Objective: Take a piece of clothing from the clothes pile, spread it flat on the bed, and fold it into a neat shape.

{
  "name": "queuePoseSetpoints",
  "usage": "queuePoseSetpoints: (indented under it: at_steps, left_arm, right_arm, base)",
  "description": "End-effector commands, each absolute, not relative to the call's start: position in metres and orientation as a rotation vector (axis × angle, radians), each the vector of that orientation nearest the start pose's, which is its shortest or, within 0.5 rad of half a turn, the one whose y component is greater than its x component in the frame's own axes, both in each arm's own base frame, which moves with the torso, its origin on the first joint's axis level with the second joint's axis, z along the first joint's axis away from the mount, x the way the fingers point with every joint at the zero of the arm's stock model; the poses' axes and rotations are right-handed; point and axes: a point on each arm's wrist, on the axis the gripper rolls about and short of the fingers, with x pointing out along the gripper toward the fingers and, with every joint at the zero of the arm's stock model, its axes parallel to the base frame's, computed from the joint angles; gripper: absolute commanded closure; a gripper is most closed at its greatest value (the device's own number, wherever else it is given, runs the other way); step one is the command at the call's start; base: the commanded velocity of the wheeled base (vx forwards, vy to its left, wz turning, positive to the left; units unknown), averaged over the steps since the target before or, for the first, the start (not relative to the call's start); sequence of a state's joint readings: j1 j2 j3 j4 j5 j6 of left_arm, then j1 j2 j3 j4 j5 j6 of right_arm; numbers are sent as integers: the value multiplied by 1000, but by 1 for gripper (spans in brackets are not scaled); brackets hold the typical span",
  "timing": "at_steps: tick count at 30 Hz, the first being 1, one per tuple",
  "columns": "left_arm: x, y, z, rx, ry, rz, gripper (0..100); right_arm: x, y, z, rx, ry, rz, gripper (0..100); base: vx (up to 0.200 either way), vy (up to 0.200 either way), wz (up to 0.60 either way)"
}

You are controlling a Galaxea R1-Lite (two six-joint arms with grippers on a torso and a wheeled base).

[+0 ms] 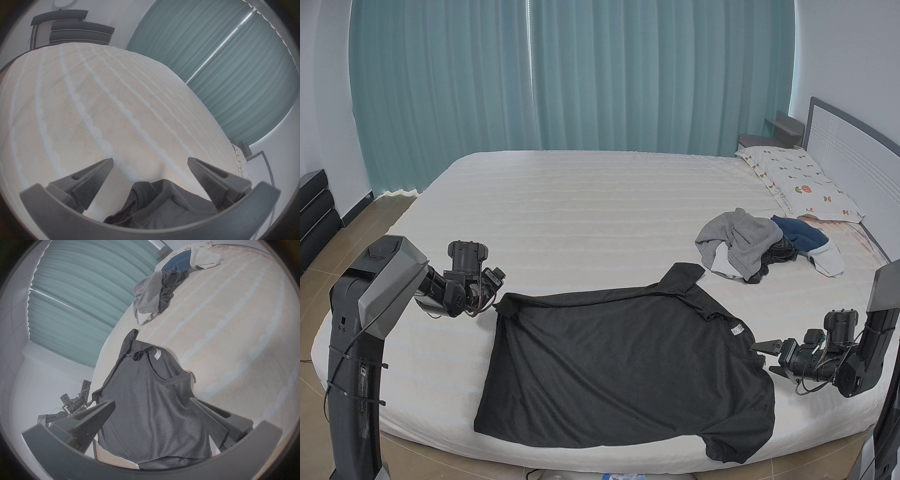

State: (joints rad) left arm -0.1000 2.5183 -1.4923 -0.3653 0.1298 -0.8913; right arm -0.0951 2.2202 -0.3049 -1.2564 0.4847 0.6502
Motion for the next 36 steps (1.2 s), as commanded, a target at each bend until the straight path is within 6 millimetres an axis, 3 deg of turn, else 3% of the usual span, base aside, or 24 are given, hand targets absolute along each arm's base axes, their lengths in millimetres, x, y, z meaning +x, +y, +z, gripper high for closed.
queuePoseSetpoints:
  at_steps: [1, 6, 13, 21, 36]
  left_arm:
    - [469, -48, 19, -789, 649, 301, 0]
    - [460, -61, 32, -821, 703, 262, 0]
    - [458, -73, 33, -807, 712, 236, 0]
    - [450, -77, 24, -655, 741, 175, 0]
    - [450, -88, 14, -522, 669, 67, 0]
  right_arm:
    - [272, -15, -12, 809, 740, 158, 0]
    - [272, -15, -12, 809, 740, 158, 0]
    - [272, -15, -12, 808, 738, 158, 0]
    - [272, -15, -12, 809, 740, 158, 0]
    - [271, -15, -12, 810, 740, 157, 0]
  base:
    - [0, 0, 0]
    - [0, 0, 0]
    - [0, 0, 0]
    - [0, 0, 0]
    - [0, 0, 0]
